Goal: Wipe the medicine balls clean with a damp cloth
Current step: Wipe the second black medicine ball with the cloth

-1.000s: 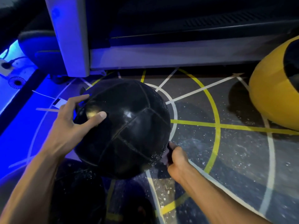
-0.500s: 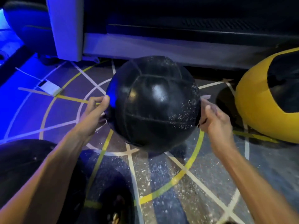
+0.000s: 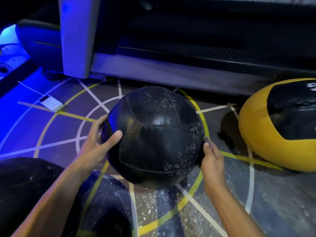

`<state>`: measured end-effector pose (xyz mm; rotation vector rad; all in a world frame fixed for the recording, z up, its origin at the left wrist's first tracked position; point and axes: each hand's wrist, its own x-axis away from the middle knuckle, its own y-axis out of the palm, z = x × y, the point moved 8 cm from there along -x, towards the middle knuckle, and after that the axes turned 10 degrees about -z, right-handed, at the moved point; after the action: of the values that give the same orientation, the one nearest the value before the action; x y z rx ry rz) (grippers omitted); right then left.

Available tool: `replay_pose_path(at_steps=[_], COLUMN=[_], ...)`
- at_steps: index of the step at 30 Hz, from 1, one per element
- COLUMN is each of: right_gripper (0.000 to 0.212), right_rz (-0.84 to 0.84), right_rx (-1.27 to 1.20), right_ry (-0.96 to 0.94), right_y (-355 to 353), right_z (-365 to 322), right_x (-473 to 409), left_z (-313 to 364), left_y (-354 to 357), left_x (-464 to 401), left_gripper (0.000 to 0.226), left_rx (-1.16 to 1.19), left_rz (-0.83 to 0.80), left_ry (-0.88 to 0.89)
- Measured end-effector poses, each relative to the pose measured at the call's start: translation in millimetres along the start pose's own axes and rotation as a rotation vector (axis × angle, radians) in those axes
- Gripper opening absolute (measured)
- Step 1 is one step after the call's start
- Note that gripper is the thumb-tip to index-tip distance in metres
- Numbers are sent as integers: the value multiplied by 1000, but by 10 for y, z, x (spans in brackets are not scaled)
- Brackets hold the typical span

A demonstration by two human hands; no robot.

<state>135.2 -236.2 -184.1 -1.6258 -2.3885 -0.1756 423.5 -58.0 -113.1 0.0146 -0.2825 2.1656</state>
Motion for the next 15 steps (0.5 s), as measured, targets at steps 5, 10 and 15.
replay_pose_path(at_steps=[5, 10, 15], right_gripper=[47, 43, 47], right_rz=[-225, -295, -303], right_rx=[480, 731, 615], right_ry=[-529, -567, -587], right_y=[557, 233, 642], right_z=[-959, -940, -1201], right_x=[416, 58, 364], left_z=[-112, -168, -223], left_y=[-35, 14, 48], left_x=[93, 227, 334], left_gripper=[80, 89, 95], left_rx=[5, 68, 87], left_rz=[-38, -47, -53], left_ry=[3, 25, 49])
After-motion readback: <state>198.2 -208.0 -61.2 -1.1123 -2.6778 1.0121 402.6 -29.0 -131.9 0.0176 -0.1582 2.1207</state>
